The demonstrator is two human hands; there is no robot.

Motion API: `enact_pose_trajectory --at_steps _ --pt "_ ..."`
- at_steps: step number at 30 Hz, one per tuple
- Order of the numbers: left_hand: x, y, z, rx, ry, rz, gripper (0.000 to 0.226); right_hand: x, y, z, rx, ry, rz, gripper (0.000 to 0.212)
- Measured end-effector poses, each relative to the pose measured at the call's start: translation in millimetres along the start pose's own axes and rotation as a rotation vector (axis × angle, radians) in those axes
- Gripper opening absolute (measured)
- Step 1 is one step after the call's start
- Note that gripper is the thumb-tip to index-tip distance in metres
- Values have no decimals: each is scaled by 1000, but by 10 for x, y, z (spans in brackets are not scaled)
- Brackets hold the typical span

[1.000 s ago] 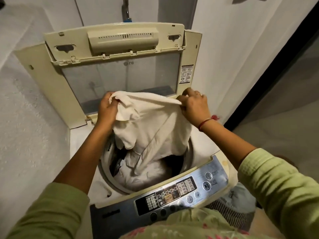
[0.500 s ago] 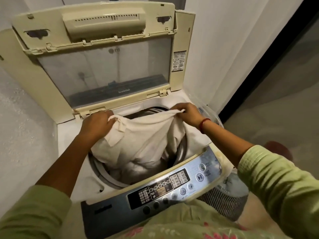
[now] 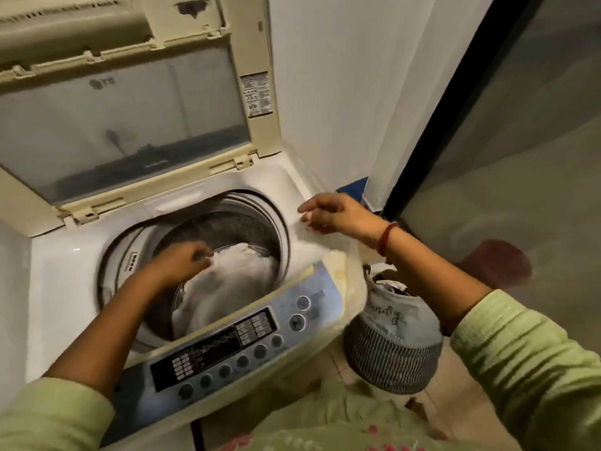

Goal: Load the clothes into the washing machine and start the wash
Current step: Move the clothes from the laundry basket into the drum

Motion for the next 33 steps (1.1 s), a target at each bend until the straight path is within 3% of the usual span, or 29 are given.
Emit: enact_pose_trajectory --at_steps 3,6,9,14,20,25,29,33 --pt "-51 471 995 -127 -154 415 21 -311 834 244 186 47 172 16" --pt "-83 586 2194 -250 -315 621 16 -595 1561 785 282 27 279 15" --pt "202 231 3274 -289 -408 631 17 -801 2154 1529 298 -92 320 20" --pt "988 -903 4338 -323 -420 402 18 -849 2648 2808 260 -360 328 19" --pt "1764 -2193 4253 -350 -242 133 21 -593 2680 3934 175 -493 277 13" --pt "2343 -2929 3919 -325 -135 3 21 -377 2656 4540 104 -516 339 12" --pt "2774 -3592 3599 -322 -80 -73 21 63 2601 5113 -210 -537 383 35" --pt "2948 -4309 3239 -292 -25 -165 22 311 2402 5760 -442 -756 414 53"
Point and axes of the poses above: each hand's wrist, its own x-axis towards the middle knuckle, its own y-axis out of the back of the hand, z = x × y, the point moved 9 cm from there along x, towards the middle knuckle, and after that the axes turned 10 degrees about -y, right-handed, at the moved point
